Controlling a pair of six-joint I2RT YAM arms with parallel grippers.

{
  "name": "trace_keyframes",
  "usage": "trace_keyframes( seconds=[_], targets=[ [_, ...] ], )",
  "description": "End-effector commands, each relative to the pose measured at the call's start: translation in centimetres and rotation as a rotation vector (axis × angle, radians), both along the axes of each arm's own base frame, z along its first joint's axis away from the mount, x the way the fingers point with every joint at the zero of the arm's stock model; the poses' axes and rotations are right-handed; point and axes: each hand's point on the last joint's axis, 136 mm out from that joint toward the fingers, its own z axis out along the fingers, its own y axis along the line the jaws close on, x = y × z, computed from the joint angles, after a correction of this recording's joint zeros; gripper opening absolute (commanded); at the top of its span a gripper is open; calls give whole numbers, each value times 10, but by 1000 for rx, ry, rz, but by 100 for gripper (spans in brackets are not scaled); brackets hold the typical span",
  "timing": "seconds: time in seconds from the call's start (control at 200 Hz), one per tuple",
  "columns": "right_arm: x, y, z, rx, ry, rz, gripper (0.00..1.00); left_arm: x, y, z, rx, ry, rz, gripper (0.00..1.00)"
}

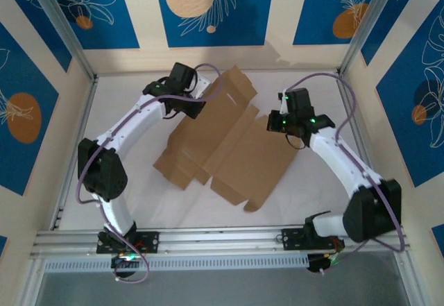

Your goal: Fold the paper box

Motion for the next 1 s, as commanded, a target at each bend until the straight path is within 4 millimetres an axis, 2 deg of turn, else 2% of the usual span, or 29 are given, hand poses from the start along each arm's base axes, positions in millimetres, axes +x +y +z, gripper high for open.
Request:
trace_keyframes(
  seconds=[0.0, 0.12, 0.205, 0.335, 0.405, 0.47, 0.56, 0.6, 0.655, 0.745, 0.88, 0.995],
  targets=[
    [-24, -10, -54, -44, 285, -132, 0, 18, 3, 8, 218, -148, -83, 0],
    [-49, 3, -105, -9, 469, -127, 0, 26, -11, 11, 296, -216, -161, 0],
    [-69, 20, -128, 20, 523, -98, 0, 27, -20, 9, 340, -259, -229, 0],
    [-99, 43, -164, -38, 603, -32, 0, 27, -32, 10, 376, -337, -307, 0],
    [-110, 57, -179, 7, 656, -12, 0, 29, -38, 14, 390, -390, -332, 0],
    [-114, 82, -181, 79, 663, 41, 0, 29, -43, 18, 389, -421, -352, 0],
    [-116, 126, -166, 208, 629, 163, 2, 30, -48, 22, 396, -460, -365, 0],
    [-114, 135, -155, 231, 600, 176, 3, 31, -48, 25, 399, -486, -360, 0],
    [-107, 137, -136, 260, 549, 164, 5, 28, -48, 26, 400, -522, -362, 0],
    [-93, 122, -98, 319, 456, 122, 11, 26, -46, 32, 407, -606, -350, 0],
    [-76, 84, -37, 369, 328, 51, 20, 17, -45, 33, 420, -665, -385, 0],
    [-57, 51, 14, 398, 214, 1, 33, 9, -50, 35, 429, -715, -423, 0]
  ],
)
